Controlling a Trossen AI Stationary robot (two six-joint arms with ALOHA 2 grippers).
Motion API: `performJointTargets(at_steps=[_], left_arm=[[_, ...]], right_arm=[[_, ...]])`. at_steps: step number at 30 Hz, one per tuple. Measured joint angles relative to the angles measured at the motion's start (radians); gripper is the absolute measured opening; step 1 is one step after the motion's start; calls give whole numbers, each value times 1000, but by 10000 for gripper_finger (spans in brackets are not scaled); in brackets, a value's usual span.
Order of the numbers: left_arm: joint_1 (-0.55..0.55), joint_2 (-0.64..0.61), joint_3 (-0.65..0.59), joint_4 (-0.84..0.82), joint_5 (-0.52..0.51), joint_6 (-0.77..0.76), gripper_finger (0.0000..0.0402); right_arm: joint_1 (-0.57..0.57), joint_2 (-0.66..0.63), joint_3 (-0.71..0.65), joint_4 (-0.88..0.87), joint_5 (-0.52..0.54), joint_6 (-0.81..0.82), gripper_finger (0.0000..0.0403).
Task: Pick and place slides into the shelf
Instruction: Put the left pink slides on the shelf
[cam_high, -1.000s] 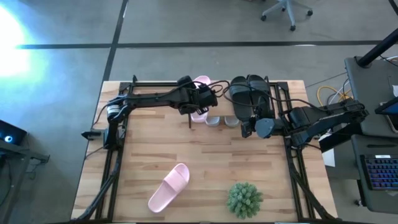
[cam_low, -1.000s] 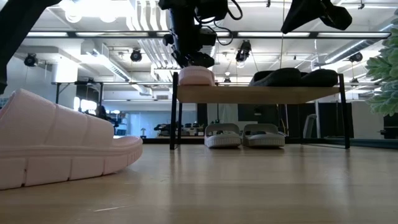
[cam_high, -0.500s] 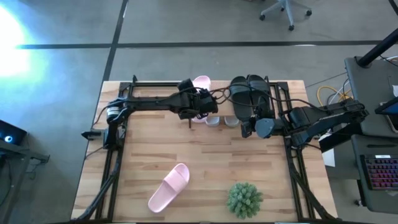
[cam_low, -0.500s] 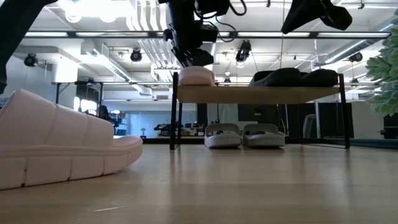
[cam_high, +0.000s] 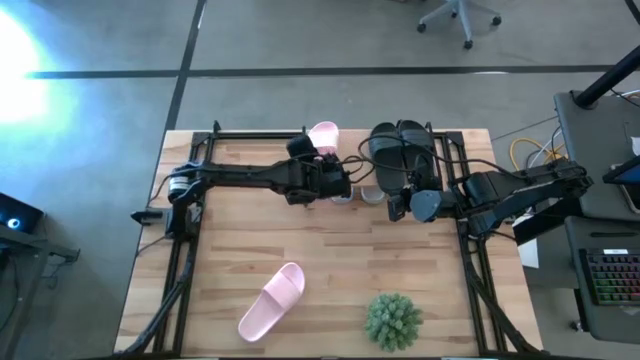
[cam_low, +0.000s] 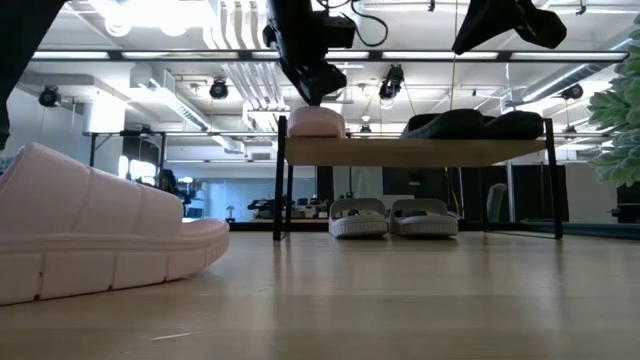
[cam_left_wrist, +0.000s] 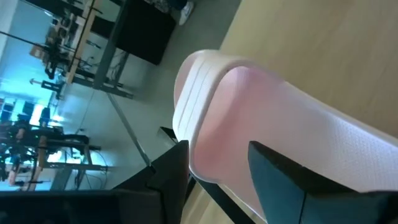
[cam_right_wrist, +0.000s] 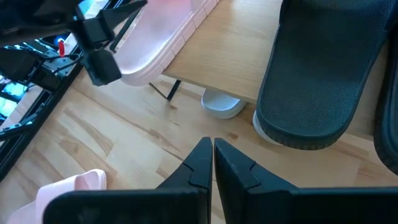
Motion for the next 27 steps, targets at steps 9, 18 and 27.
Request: performJointTargets(at_steps=[9,18,27], left_arm=[[-53,-45,0,-49,-15,-14,151],[-128,-171,0,-124,20,-184,151],[-203,-252,-12,-373,170,-238,151]], right_arm=[[0,0,0,0,0,0,8],[0,0,-17,1,-2,18,8],[0,0,-20,2,-17,26,8]])
